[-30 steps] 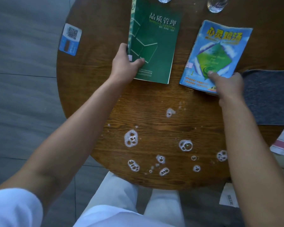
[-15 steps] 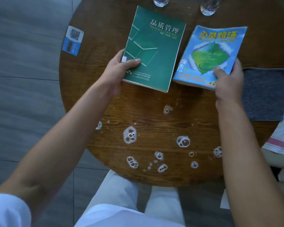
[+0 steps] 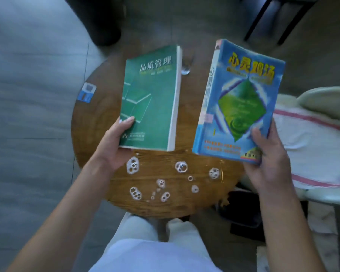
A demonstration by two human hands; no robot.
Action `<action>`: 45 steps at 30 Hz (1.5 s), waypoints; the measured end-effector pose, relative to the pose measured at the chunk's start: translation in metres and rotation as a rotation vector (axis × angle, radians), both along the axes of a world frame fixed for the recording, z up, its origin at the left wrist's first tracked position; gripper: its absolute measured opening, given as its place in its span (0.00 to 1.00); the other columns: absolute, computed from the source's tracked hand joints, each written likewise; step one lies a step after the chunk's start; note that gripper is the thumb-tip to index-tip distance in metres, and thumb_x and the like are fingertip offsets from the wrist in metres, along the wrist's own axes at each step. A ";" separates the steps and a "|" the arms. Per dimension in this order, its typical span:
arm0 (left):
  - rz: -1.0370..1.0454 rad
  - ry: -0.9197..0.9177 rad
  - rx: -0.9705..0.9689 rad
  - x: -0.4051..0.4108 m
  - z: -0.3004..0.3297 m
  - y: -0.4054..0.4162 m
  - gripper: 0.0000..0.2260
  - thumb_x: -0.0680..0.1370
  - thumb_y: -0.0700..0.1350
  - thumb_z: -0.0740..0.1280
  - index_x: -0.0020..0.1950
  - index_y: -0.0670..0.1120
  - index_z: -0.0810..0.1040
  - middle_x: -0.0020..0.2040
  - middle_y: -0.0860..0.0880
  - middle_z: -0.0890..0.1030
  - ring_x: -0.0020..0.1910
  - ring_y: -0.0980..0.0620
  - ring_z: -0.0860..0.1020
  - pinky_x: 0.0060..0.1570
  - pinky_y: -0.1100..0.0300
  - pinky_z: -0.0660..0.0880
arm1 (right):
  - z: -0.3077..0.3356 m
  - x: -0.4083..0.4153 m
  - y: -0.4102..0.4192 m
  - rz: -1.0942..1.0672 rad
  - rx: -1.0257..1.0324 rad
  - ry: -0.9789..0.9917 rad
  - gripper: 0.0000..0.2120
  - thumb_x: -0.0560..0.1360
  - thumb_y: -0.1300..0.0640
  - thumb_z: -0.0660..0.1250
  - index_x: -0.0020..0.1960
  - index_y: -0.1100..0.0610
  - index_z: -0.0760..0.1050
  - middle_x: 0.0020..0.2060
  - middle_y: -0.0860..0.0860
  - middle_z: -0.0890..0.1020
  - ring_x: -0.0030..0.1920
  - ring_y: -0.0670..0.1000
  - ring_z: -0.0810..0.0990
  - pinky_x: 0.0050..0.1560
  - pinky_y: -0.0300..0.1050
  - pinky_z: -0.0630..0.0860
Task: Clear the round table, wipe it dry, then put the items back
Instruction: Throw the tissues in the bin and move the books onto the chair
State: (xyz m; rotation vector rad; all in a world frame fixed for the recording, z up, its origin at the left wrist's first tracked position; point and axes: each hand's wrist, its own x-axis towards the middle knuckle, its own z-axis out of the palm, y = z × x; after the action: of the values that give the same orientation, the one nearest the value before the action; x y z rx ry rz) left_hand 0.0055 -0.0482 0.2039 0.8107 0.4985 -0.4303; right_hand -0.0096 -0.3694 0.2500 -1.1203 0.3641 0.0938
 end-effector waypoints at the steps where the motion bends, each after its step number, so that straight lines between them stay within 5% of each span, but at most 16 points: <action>1: -0.002 -0.006 -0.043 -0.019 0.016 -0.009 0.37 0.59 0.50 0.86 0.65 0.43 0.80 0.60 0.40 0.85 0.55 0.44 0.85 0.51 0.49 0.83 | 0.016 -0.020 -0.007 0.040 0.048 -0.019 0.25 0.81 0.67 0.58 0.76 0.54 0.68 0.65 0.53 0.82 0.64 0.54 0.82 0.62 0.54 0.80; 5: 0.003 -0.018 -0.132 -0.094 0.073 -0.050 0.33 0.48 0.48 0.89 0.51 0.43 0.88 0.48 0.41 0.88 0.41 0.45 0.87 0.36 0.52 0.84 | 0.055 -0.088 -0.029 0.121 0.130 0.031 0.27 0.77 0.62 0.70 0.75 0.53 0.71 0.71 0.60 0.77 0.65 0.60 0.81 0.63 0.64 0.79; 9: -0.069 -0.060 -0.069 -0.133 0.094 -0.077 0.41 0.54 0.47 0.88 0.66 0.46 0.80 0.57 0.41 0.86 0.47 0.43 0.87 0.42 0.50 0.85 | 0.070 -0.125 -0.032 0.046 0.037 0.131 0.23 0.76 0.59 0.67 0.71 0.49 0.76 0.61 0.60 0.84 0.53 0.62 0.86 0.51 0.63 0.83; 15: -0.112 -0.113 -0.063 -0.175 0.112 -0.085 0.49 0.55 0.46 0.88 0.74 0.62 0.73 0.66 0.41 0.82 0.49 0.42 0.87 0.37 0.49 0.84 | 0.093 -0.166 -0.058 -0.073 -0.150 0.064 0.22 0.81 0.57 0.66 0.72 0.42 0.73 0.61 0.54 0.85 0.57 0.63 0.85 0.58 0.69 0.80; 20: -0.158 -0.201 -0.080 -0.177 0.131 -0.078 0.44 0.59 0.41 0.86 0.71 0.66 0.75 0.69 0.44 0.80 0.50 0.40 0.86 0.38 0.49 0.85 | 0.115 -0.187 -0.057 -0.178 -0.273 -0.075 0.28 0.81 0.60 0.66 0.76 0.38 0.68 0.64 0.47 0.84 0.61 0.57 0.85 0.60 0.61 0.81; 22: -0.171 -0.252 -0.062 -0.171 0.141 -0.072 0.35 0.70 0.38 0.76 0.71 0.67 0.75 0.69 0.44 0.80 0.50 0.40 0.86 0.37 0.49 0.85 | 0.124 -0.197 -0.050 -0.236 -0.325 -0.118 0.28 0.82 0.61 0.66 0.76 0.39 0.68 0.65 0.46 0.83 0.61 0.55 0.84 0.60 0.57 0.81; 25: -0.212 -0.369 -0.026 -0.161 0.158 -0.061 0.34 0.75 0.35 0.65 0.72 0.69 0.73 0.70 0.44 0.79 0.51 0.40 0.86 0.41 0.47 0.85 | 0.135 -0.209 -0.037 -0.290 -0.376 -0.164 0.28 0.82 0.60 0.65 0.77 0.38 0.67 0.66 0.45 0.82 0.63 0.53 0.83 0.61 0.55 0.79; 40: -0.326 -0.590 0.089 -0.165 0.204 -0.030 0.37 0.76 0.33 0.65 0.73 0.71 0.69 0.67 0.50 0.82 0.48 0.45 0.86 0.40 0.52 0.85 | 0.174 -0.255 0.008 -0.369 -0.547 -0.358 0.28 0.77 0.55 0.67 0.73 0.35 0.67 0.65 0.37 0.81 0.63 0.43 0.82 0.53 0.35 0.80; 45: -0.348 -0.585 0.081 -0.172 0.209 -0.060 0.36 0.74 0.34 0.65 0.73 0.70 0.71 0.67 0.49 0.82 0.50 0.44 0.86 0.43 0.51 0.85 | 0.178 -0.276 -0.015 -0.454 -0.540 -0.369 0.27 0.82 0.65 0.64 0.73 0.40 0.68 0.60 0.35 0.83 0.58 0.40 0.84 0.50 0.34 0.80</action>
State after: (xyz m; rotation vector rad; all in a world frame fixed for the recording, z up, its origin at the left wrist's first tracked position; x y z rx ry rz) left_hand -0.1662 -0.1078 0.4128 1.0560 -0.1741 -0.4681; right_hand -0.2855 -0.3846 0.4283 -1.5233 0.3099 -0.6378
